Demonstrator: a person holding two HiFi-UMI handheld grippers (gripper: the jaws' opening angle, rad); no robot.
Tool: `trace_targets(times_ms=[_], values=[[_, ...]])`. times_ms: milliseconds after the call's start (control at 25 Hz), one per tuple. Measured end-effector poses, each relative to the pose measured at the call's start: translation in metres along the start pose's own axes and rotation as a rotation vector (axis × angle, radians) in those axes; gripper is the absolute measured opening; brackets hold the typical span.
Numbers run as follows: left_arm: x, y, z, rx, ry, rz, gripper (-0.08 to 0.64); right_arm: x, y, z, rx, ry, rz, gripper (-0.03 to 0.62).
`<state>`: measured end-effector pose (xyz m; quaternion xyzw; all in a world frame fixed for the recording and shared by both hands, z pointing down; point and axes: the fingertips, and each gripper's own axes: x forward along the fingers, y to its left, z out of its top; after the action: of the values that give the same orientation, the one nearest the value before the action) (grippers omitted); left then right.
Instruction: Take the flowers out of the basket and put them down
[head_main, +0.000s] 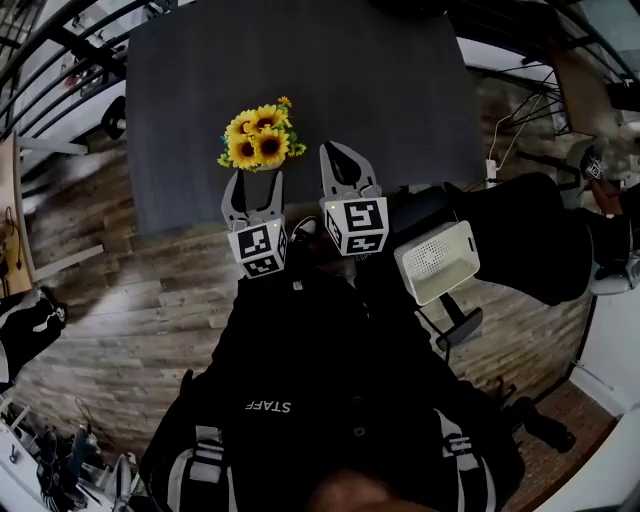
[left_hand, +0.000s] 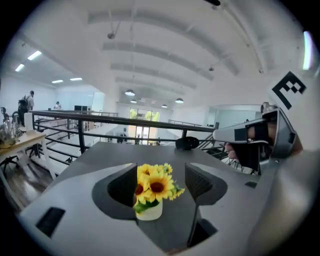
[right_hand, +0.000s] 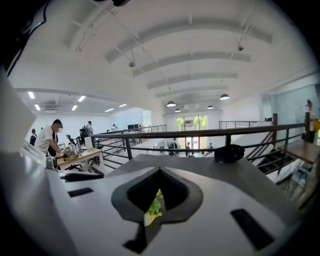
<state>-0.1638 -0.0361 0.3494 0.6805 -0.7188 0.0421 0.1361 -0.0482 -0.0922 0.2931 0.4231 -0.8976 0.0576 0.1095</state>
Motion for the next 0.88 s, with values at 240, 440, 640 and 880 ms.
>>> trace_targets(times_ms=[240, 440, 640, 880], values=[[-0.009, -0.016, 0.083, 0.059, -0.107, 0.015, 0.074, -0.028, 0.011, 0.057, -0.034, -0.087, 0.001, 0.012], [-0.014, -0.033, 0.116, 0.067, -0.110, 0.006, 0.003, -0.044, 0.019, 0.096, -0.054, -0.151, 0.018, 0.012], [-0.030, -0.053, 0.144, 0.084, -0.111, -0.034, 0.002, -0.059, 0.027, 0.123, -0.071, -0.192, 0.033, 0.012], [-0.047, -0.060, 0.170, 0.113, -0.172, -0.017, 0.002, -0.070, 0.041, 0.138, -0.088, -0.230, 0.056, 0.012]])
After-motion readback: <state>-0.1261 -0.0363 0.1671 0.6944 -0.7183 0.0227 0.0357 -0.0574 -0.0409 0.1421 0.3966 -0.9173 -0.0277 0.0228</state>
